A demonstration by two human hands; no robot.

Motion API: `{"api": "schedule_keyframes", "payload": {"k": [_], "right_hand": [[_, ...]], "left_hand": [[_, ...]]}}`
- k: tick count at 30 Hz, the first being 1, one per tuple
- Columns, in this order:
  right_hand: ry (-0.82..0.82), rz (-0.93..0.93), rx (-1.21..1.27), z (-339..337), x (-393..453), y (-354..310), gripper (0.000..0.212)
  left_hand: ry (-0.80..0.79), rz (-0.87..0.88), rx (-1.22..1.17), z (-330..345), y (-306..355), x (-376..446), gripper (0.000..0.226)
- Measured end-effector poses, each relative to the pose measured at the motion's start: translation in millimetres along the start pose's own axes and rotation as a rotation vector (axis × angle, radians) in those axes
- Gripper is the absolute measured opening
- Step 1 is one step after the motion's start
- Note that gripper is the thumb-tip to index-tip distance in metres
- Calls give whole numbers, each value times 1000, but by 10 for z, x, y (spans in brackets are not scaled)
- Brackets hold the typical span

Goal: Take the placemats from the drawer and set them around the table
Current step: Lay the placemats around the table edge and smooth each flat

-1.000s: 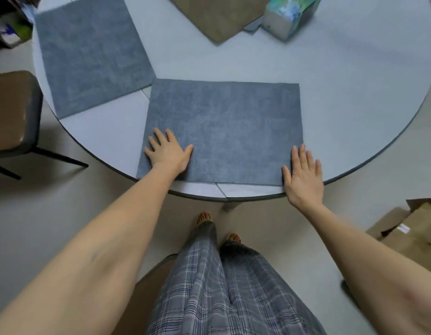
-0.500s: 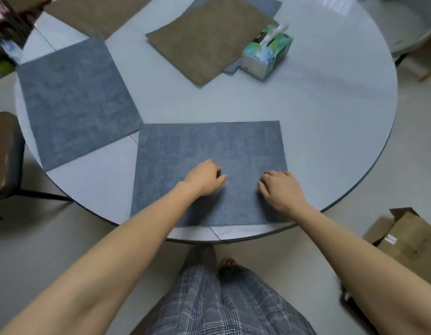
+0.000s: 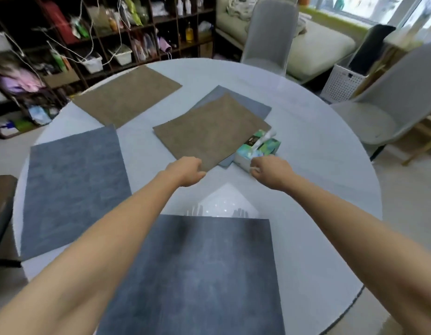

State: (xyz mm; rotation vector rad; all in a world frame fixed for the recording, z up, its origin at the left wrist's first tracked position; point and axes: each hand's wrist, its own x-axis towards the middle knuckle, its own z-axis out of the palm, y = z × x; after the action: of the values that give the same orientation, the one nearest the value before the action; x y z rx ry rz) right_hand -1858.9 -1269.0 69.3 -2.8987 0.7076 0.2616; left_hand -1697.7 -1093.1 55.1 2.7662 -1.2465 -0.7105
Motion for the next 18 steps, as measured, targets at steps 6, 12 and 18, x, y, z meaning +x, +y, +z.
{"api": "schedule_keyframes", "payload": {"k": [6, 12, 18], "right_hand": [[-74, -232, -38, -115, 1325, 384, 35], [-252, -403, -64, 279, 2349, 578, 49], [-390, -541, -63, 660, 2838, 453, 83]], "left_hand": [[56, -160, -57, 136, 169, 760, 56], [-99, -282, -23, 537, 267, 1371, 83], [-54, -326, -84, 780, 229, 1723, 87]]}}
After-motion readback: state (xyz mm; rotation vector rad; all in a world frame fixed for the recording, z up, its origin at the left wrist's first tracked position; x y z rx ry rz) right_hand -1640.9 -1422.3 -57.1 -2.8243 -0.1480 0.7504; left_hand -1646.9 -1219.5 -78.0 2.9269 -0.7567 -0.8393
